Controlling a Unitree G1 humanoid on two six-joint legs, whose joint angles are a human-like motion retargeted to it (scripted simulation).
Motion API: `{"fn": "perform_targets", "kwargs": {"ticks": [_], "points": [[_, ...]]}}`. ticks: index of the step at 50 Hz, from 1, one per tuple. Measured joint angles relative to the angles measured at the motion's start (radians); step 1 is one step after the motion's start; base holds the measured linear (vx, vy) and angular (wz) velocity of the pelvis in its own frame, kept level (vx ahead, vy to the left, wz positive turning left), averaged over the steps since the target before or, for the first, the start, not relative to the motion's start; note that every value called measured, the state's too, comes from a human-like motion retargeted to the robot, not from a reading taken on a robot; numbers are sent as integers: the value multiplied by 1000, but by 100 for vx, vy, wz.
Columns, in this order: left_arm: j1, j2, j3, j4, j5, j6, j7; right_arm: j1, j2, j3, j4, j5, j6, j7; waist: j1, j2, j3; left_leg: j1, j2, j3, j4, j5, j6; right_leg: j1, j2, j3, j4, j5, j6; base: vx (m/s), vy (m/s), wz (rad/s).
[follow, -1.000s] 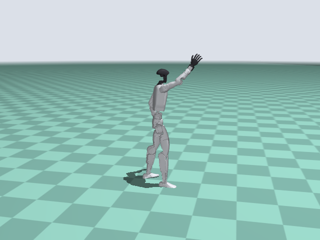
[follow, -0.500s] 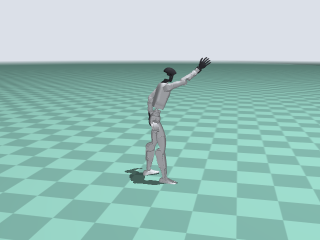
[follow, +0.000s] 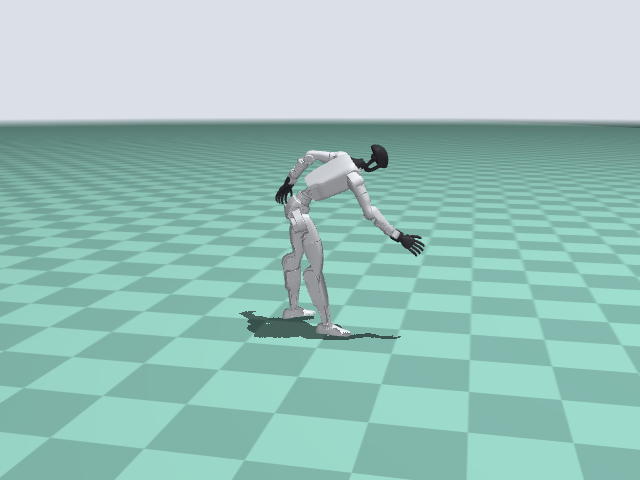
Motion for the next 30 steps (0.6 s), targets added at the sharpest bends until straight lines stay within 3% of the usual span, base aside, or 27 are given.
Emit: {"fn": "perform_targets", "kwargs": {"ticks": [9, 17, 22, 30], "points": [[16, 27, -91, -49, -103, 4, -7, -42, 27, 45, 146, 7, 32, -13, 38, 134, 0, -322, 0, -61, 0, 75, 18, -297, -30, -34, 16, 38, 0, -1, -5, 77], [-1, 21, -121, -50, -201, 49, -28, -273, 8, 117, 322, 54, 141, 56, 76, 215, 0, -590, -18, -80, 0, 125, 46, -584, -68, -37, 78, 64, 0, -3, 3, 95], [-6, 12, -111, -32, -229, 46, -100, -437, 12, 136, 471, 81, 172, 154, 107, 218, 0, -719, -2, -54, 39, 125, 48, -744, -79, -48, 182, 40, 0, -11, -1, 64], [17, 6, -119, -30, -258, 71, -120, -432, 25, 161, 466, 70, 176, 138, 85, 207, 0, -708, -5, -39, 64, 120, 45, -713, -73, -43, 153, 56, 0, 0, 2, -18]]}}
